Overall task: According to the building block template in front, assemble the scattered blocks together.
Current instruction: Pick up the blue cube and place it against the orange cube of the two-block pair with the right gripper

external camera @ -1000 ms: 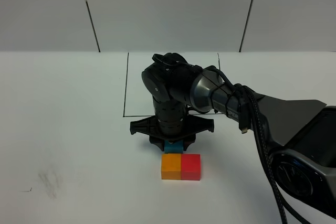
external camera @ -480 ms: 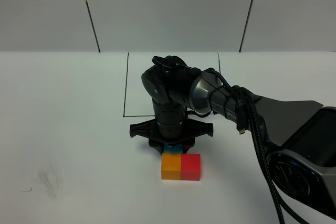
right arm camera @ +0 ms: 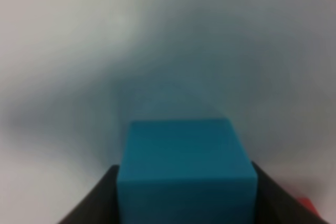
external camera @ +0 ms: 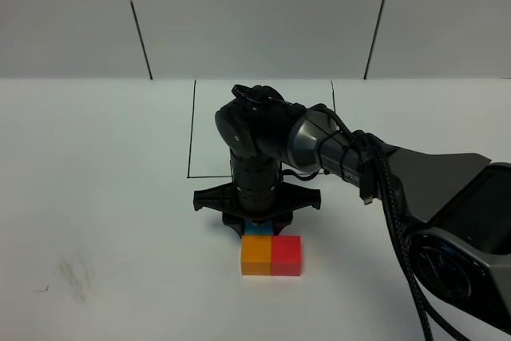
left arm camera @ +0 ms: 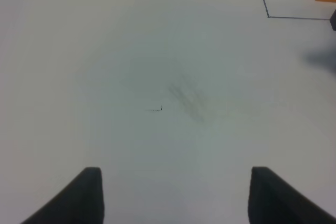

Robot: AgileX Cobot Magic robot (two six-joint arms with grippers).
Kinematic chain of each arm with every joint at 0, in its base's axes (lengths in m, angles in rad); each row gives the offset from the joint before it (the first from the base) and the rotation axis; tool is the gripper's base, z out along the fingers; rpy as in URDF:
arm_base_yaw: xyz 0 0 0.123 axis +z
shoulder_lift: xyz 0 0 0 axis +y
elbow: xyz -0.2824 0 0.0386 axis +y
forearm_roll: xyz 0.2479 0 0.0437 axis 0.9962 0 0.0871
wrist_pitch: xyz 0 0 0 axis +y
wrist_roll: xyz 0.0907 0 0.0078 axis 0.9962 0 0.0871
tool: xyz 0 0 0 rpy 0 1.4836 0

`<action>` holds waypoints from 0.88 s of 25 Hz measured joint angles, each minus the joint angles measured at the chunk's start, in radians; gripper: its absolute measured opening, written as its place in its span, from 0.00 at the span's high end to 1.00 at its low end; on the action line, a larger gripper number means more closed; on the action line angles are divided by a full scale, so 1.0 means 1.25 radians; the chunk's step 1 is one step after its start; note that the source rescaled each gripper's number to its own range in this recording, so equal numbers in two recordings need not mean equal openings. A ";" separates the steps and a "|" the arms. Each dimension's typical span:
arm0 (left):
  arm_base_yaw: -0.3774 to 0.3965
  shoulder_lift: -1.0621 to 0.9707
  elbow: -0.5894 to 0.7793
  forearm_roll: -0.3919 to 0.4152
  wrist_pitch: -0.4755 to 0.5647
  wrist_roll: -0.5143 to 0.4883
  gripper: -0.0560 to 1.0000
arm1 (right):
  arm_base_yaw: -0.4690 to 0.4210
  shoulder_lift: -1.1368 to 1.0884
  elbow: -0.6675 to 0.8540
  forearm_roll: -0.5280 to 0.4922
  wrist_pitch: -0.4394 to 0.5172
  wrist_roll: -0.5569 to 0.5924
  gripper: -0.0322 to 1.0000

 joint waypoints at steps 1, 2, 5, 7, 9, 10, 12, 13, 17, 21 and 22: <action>0.000 0.000 0.000 0.000 0.000 0.000 0.65 | 0.000 0.000 0.000 0.000 -0.001 -0.006 0.77; 0.000 0.000 0.000 0.000 0.000 0.000 0.65 | 0.000 0.000 0.000 0.000 -0.001 -0.009 0.77; 0.000 0.000 0.000 0.000 0.000 0.000 0.65 | 0.000 0.000 0.000 -0.003 -0.001 -0.012 0.77; 0.000 0.000 0.000 0.000 0.000 0.000 0.65 | 0.000 0.000 0.000 -0.004 -0.001 -0.013 0.77; 0.000 0.000 0.000 0.000 0.000 0.000 0.65 | 0.000 0.000 0.000 -0.008 -0.001 -0.013 0.77; 0.000 0.000 0.000 0.000 0.000 0.000 0.65 | 0.000 0.000 0.000 -0.012 -0.001 -0.013 0.77; 0.000 0.000 0.000 0.000 0.000 0.000 0.65 | 0.000 0.000 0.000 -0.021 -0.001 -0.013 0.77; 0.000 0.000 0.000 0.000 0.000 0.000 0.65 | 0.000 0.000 0.000 -0.023 0.000 -0.013 0.77; 0.000 0.000 0.000 0.000 0.000 0.000 0.65 | 0.000 0.000 0.000 -0.026 0.002 -0.014 0.77; 0.000 0.000 0.000 0.000 0.000 0.000 0.65 | 0.000 0.000 0.000 -0.026 0.002 -0.014 0.77; 0.000 0.000 0.000 0.000 0.000 0.000 0.65 | 0.000 0.000 0.000 -0.026 0.002 -0.014 0.77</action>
